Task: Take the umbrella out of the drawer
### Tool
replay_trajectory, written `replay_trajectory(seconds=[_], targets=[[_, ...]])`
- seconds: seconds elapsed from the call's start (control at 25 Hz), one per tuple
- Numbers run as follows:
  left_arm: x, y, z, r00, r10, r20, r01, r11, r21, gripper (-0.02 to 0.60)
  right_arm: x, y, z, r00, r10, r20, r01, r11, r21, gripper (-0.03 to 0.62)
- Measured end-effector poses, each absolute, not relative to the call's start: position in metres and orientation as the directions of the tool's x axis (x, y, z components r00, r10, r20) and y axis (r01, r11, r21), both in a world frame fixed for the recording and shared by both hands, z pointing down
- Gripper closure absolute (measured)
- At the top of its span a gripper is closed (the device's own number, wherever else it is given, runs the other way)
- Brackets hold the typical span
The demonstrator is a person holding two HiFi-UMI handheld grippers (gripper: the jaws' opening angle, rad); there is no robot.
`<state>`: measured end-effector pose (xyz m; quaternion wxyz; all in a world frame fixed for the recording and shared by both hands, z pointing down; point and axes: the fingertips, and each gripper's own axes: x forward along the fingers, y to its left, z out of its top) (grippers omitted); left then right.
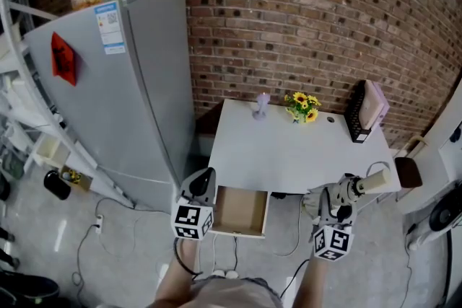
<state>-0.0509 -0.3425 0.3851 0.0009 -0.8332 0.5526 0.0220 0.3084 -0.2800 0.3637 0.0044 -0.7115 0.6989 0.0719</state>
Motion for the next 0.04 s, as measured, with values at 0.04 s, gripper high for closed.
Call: replay_trajectory(seconds=[0.04], targets=[[-0.0509,-0.3422,0.3854,0.389,-0.920,-0.037,-0.920,-0.390,0.024,0.557,0.3082,-0.2798,0.3637,0.012,-0.994,-0.109,-0.995,-0.022,0.093,0.287]])
